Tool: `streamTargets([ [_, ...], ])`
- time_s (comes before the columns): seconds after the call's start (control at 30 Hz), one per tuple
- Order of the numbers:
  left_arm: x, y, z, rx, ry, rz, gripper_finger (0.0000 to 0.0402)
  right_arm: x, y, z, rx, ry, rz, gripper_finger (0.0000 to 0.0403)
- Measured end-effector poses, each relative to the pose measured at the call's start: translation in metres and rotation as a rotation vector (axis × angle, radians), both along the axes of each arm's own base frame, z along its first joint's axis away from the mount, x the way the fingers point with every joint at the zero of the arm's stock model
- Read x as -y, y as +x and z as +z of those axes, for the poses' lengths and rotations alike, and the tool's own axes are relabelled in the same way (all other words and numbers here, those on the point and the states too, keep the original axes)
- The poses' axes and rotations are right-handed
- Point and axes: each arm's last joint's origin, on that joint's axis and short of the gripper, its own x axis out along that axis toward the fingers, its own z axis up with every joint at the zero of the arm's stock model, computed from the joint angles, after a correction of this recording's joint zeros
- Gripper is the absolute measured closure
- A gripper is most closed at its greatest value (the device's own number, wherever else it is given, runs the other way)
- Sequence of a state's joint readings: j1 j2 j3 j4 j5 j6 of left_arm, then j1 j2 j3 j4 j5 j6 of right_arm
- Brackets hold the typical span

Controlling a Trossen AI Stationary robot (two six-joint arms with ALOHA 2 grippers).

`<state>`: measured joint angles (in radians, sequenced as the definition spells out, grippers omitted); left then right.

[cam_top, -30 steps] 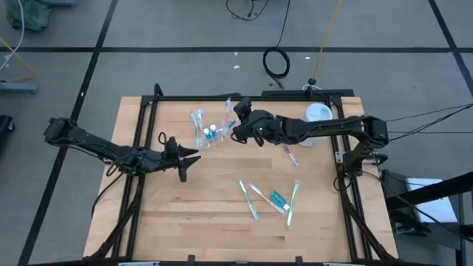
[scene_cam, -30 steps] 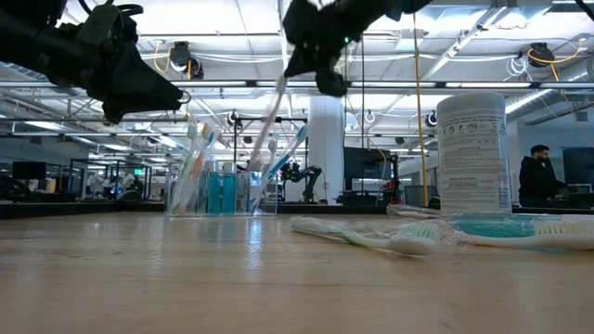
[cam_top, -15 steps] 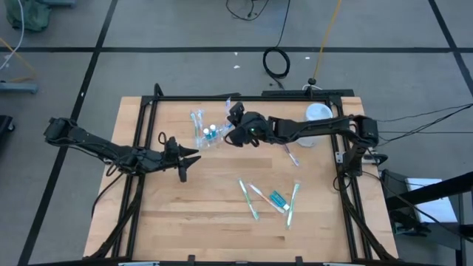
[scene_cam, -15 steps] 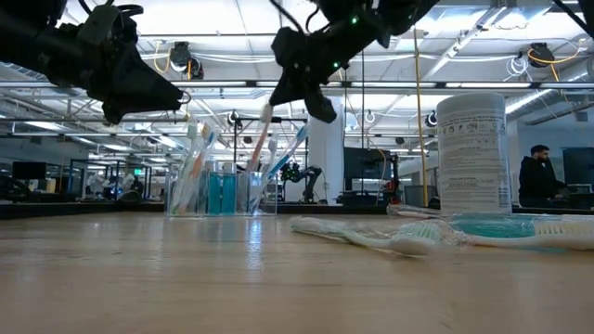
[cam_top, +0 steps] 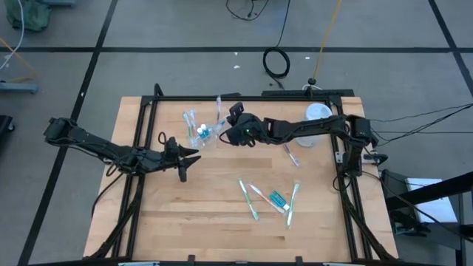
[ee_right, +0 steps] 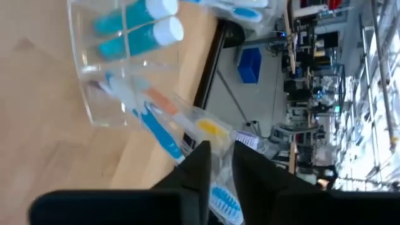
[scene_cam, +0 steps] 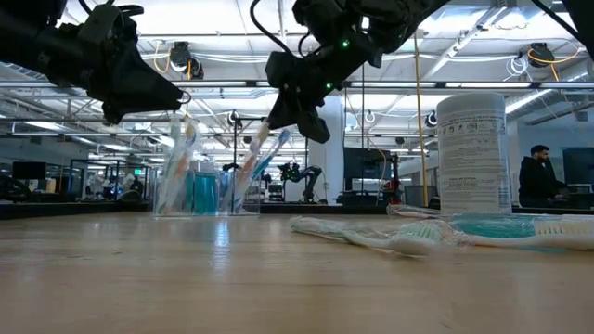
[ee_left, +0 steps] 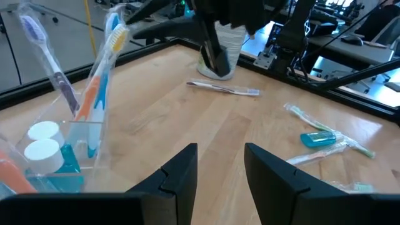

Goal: Pick & Place toothbrushing station
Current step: Put the top orange toothbrush into the transparent organizer, then put the left green toothbrush into the transparent organizer

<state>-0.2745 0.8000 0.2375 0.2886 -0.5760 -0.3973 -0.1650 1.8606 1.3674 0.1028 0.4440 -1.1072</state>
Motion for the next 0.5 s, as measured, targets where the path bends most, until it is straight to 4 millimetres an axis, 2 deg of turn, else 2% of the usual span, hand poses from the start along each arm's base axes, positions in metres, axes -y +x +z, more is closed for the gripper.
streamTargets([
  [0.13,0.000,0.000,0.000,0.003,-0.007,0.002,0.0266,-0.006,0.001,0.002,0.057,0.031,-0.070,0.0304],
  [0.33,0.000,0.000,0.000,0.012,-0.038,0.009,0.0266,-0.021,0.000,0.006,0.149,-0.025,-0.310,0.0250],
  [0.5,0.000,0.000,0.000,0.020,-0.061,0.014,0.0266,-0.046,-0.012,0.007,0.079,-0.031,-0.385,0.0223],
])
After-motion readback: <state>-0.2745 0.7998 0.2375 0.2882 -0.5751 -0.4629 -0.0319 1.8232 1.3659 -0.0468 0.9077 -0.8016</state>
